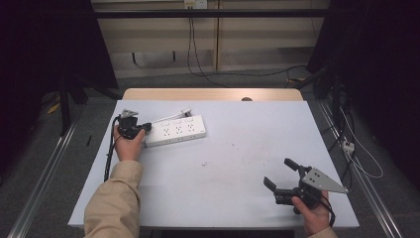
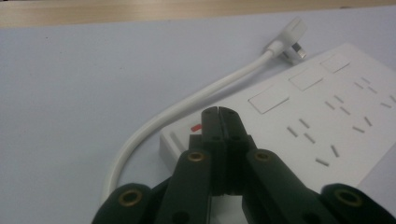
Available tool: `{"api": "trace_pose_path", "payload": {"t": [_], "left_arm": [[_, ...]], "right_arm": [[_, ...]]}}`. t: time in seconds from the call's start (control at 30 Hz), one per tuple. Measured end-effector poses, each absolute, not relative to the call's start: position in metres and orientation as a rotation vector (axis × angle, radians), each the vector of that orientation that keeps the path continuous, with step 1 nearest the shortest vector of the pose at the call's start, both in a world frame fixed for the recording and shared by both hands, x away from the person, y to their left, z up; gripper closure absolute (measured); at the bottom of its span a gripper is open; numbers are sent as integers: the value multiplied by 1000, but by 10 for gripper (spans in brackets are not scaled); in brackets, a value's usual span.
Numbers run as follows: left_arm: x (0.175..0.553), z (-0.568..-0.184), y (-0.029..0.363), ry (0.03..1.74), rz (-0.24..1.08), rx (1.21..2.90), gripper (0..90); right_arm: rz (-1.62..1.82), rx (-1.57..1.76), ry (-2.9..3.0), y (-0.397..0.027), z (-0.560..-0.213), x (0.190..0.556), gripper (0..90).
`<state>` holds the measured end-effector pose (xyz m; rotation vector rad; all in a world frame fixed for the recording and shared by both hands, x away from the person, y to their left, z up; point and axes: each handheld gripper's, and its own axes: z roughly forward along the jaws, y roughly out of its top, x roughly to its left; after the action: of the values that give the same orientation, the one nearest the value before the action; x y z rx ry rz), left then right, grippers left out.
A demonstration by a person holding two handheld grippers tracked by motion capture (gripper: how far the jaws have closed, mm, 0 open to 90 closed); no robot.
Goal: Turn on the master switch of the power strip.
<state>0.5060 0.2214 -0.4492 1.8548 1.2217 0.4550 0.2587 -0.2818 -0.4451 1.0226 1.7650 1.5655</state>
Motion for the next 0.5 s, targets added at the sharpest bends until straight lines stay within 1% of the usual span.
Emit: {"api": "trace_pose_path", "payload": {"t": [0.23,0.5], "left_arm": [[504,-446,223,1242,455,1863,900],[502,-440,225,1232,449,1825,900]], "right_arm": [[1571,1022,1765,-281,-445,259,17],[1574,1018,1767,-279,-445,260,17]]}}
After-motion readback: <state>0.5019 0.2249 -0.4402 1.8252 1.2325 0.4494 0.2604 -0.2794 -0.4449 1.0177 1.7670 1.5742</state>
